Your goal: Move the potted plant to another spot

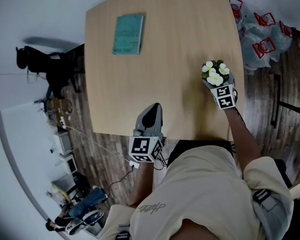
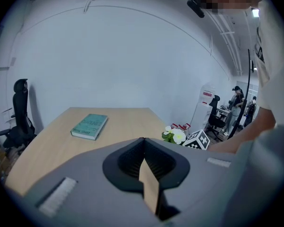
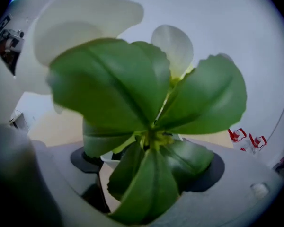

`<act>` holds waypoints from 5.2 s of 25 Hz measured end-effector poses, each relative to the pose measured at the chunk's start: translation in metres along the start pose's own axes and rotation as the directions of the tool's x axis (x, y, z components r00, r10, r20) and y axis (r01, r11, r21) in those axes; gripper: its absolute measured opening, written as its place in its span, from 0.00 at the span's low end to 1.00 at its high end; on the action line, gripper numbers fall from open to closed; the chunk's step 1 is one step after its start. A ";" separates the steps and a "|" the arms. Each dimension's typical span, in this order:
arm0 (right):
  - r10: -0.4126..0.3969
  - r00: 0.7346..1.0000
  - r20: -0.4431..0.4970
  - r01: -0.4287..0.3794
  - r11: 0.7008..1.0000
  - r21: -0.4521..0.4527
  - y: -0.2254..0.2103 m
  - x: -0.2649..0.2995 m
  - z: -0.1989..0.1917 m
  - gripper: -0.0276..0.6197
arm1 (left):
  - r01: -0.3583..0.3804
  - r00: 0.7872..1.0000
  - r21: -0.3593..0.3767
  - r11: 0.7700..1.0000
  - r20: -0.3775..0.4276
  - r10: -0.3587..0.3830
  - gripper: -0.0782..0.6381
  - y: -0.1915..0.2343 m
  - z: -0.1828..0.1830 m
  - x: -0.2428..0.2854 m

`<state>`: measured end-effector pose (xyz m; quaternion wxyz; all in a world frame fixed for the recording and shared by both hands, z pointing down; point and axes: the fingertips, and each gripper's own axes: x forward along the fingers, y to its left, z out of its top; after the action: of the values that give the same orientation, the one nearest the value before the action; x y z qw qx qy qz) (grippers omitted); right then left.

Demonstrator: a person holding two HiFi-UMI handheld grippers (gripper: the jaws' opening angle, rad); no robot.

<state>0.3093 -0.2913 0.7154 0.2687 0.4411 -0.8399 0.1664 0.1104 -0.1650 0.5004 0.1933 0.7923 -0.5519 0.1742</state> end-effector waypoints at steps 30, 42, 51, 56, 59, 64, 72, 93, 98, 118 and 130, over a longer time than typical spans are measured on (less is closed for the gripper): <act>-0.009 0.997 0.078 0.009 1.000 -0.007 -0.011 -0.051 0.021 0.57 | -0.011 1.000 0.019 1.000 0.013 0.011 0.13 -0.012 -0.003 -0.013; -0.048 0.984 0.170 0.048 0.999 0.000 -0.015 -0.131 0.029 0.57 | 0.011 0.999 0.037 0.999 0.037 -0.012 0.13 -0.037 -0.010 -0.022; -0.120 0.976 0.182 0.120 0.993 0.012 -0.008 -0.170 0.021 0.57 | 0.064 0.994 0.075 0.995 0.080 -0.070 0.13 -0.036 -0.013 -0.043; -0.160 0.970 0.182 0.173 0.983 -0.061 0.014 -0.199 0.020 0.57 | 0.078 0.988 0.103 0.992 0.128 -0.091 0.13 -0.027 -0.015 -0.061; -0.181 0.967 0.182 0.199 0.976 -0.087 0.028 -0.213 0.024 0.57 | 0.074 0.987 0.090 0.993 0.139 -0.086 0.13 -0.013 -0.023 -0.073; -0.184 0.964 0.191 0.204 0.975 -0.090 0.062 -0.225 0.029 0.57 | 0.061 0.987 0.065 0.996 0.142 -0.070 0.13 0.013 -0.040 -0.097; -0.161 0.962 0.219 0.180 0.981 -0.067 0.132 -0.227 0.041 0.57 | 0.114 0.976 -0.036 0.993 0.191 -0.105 0.13 0.049 -0.048 -0.127; -0.090 0.972 0.215 0.117 0.987 -0.114 0.250 -0.241 0.043 0.57 | 0.105 0.976 -0.053 0.993 0.195 -0.093 0.13 0.107 -0.098 -0.174; -0.074 0.976 0.204 0.096 0.990 -0.102 0.252 -0.240 0.042 0.57 | 0.113 0.980 -0.054 0.992 0.173 -0.102 0.13 0.101 -0.097 -0.166; 0.097 0.958 0.269 -0.055 0.986 -0.159 0.207 -0.179 0.074 0.57 | -0.063 0.985 -0.047 0.997 0.158 0.069 0.13 0.104 -0.043 -0.153; 0.138 0.964 0.229 -0.100 0.981 -0.169 0.201 -0.143 0.069 0.57 | -0.122 0.979 -0.114 0.986 0.149 0.138 0.13 0.120 -0.053 -0.153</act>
<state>0.1880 -0.1221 0.5656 0.1885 0.3841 -0.9017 0.0618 -0.0561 -0.0533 0.4848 0.1790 0.7544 -0.6244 0.0949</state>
